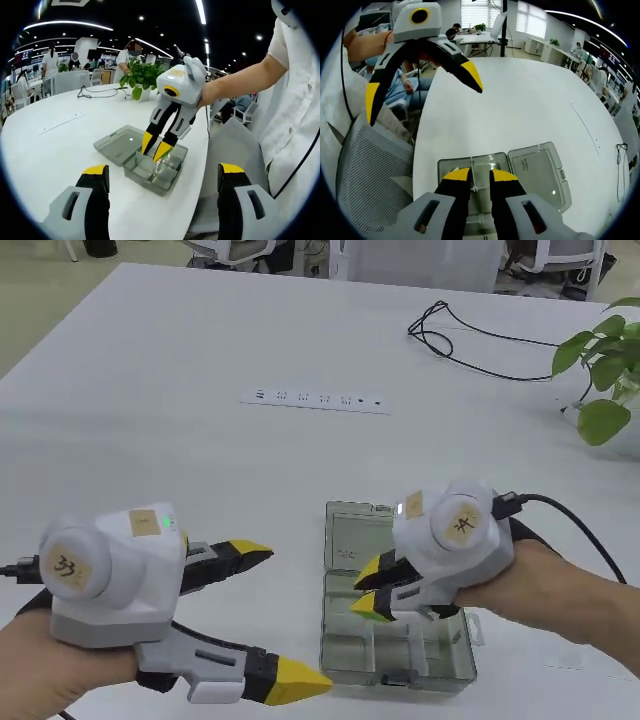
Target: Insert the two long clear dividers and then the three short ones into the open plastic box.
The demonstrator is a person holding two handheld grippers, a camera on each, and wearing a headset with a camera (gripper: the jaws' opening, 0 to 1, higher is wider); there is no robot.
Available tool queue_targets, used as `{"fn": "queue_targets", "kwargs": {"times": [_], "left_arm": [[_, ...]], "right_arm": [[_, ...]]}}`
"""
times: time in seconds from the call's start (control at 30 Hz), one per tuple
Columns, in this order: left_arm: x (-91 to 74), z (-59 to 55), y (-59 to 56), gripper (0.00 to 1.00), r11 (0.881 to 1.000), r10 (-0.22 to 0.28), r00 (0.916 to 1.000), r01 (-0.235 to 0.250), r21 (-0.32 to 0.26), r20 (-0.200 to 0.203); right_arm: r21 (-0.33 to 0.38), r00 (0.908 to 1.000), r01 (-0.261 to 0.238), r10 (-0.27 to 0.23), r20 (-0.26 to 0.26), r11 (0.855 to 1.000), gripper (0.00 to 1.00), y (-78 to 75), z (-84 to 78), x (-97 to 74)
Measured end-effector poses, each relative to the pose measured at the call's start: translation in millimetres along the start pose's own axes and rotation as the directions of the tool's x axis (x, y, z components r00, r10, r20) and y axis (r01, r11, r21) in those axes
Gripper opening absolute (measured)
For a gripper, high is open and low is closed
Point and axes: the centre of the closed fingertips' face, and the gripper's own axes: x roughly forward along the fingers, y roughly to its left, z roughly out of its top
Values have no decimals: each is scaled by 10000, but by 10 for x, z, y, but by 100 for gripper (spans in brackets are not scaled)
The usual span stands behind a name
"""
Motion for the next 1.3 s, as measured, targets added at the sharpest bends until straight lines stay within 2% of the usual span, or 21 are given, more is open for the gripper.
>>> {"fn": "queue_targets", "kwargs": {"times": [0.2,0.5,0.8,0.97,1.07,1.3], "left_arm": [[-12,3,-10,92,10000,-14,10000,15,82,-32],[-19,12,-14,93,9998,-103,9999,104,168,-70],[-42,35,-45,94,9996,-78,9999,80,266,-75],[-40,3,-58,96,9995,-127,9997,133,285,-190],[-38,5,-57,95,9996,-137,9997,142,246,-201],[-38,7,-42,96,9995,-129,9996,135,282,-243]], "right_arm": [[166,9991,357,-361,206,9992,19,-39,-41,-208],[616,9952,904,-925,320,9940,25,-98,-215,-557],[904,9910,1336,-1341,-5,9869,32,-122,-581,-929],[1001,9881,1534,-1517,-241,9831,36,-145,-776,-1086],[1078,9874,1578,-1553,-317,9816,40,-155,-880,-1148],[1080,9845,1545,-1439,-1004,9821,43,-184,-1236,-1196]]}}
